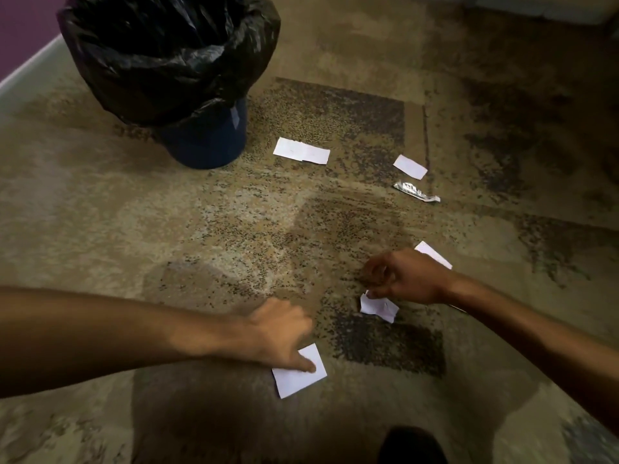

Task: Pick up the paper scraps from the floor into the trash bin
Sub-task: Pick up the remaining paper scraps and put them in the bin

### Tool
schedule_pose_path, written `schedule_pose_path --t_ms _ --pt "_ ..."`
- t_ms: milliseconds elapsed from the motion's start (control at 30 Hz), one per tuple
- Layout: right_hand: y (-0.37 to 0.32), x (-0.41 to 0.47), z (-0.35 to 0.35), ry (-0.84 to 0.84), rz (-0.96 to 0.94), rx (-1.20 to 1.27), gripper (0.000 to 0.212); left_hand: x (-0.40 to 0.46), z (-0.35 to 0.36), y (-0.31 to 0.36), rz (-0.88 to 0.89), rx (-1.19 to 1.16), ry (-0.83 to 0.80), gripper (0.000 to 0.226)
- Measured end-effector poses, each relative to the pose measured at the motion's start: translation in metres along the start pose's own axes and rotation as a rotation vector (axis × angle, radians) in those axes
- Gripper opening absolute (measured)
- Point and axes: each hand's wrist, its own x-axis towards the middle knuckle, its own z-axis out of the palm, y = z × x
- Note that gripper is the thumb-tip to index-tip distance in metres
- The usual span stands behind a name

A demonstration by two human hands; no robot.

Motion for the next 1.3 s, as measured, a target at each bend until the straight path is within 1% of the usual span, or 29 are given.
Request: schedule_pose_path --t_ms 133,200,267,367,467,567,633,700,767,867,967,1033,1100,1167,1300 --pt "0.001 -0.003 0.013 -0.068 0.0 -0.138 0.046 0.001 0.011 0.012 -0.045 -0.021 -0.003 0.07" --pt "0.003 -0.002 0.021 -0.074 -0.013 -0.199 0.044 0.002 0.016 0.017 -0.039 -0.049 0.013 0.071" --pt "0.006 -0.001 0.026 -0.079 -0.012 -0.222 0.038 0.001 0.018 0.021 -0.002 -0.051 0.04 0.069" --pt "0.005 0.002 0.026 -0.095 -0.015 -0.179 0.027 -0.001 0.024 0.023 0.025 -0.071 0.041 0.059" --pt "0.004 0.005 0.022 -0.09 -0.035 -0.115 0.022 -0.003 0.025 0.02 0.003 -0.162 -0.006 0.041" --pt "0.004 0.009 0.017 -0.059 -0.019 -0.033 0.018 -0.003 0.008 0.011 -0.049 -0.357 -0.063 0.03" --pt "0.002 0.011 0.011 -0.019 -0.031 0.039 0.016 0.0 -0.01 0.004 -0.038 -0.498 -0.127 0.025" --pt "0.0 0.014 0.003 0.039 -0.05 0.1 0.019 0.004 -0.026 -0.003 -0.033 -0.558 -0.142 0.023" --pt "-0.003 0.018 -0.006 0.097 -0.071 0.124 0.022 0.007 -0.039 -0.012 -0.061 -0.583 -0.094 0.022" --pt "-0.01 0.025 -0.023 0.165 -0.1 0.142 0.021 0.008 -0.054 -0.028 -0.099 -0.656 -0.028 0.024" --pt "-0.017 0.032 -0.041 0.229 -0.12 0.18 0.021 0.006 -0.071 -0.046 -0.139 -0.738 0.044 0.016" --pt "-0.024 0.038 -0.054 0.284 -0.138 0.198 0.02 0.002 -0.085 -0.061 -0.148 -0.731 0.154 0.006" --pt "-0.031 0.043 -0.07 0.333 -0.153 0.214 0.018 -0.004 -0.102 -0.076 -0.174 -0.744 0.269 0.011" --pt "-0.039 0.049 -0.085 0.372 -0.174 0.226 0.017 -0.01 -0.119 -0.091 -0.238 -0.761 0.372 0.015" --pt "-0.058 0.06 -0.114 0.432 -0.192 0.193 0.016 -0.022 -0.145 -0.12 -0.362 -0.711 0.616 0.018"
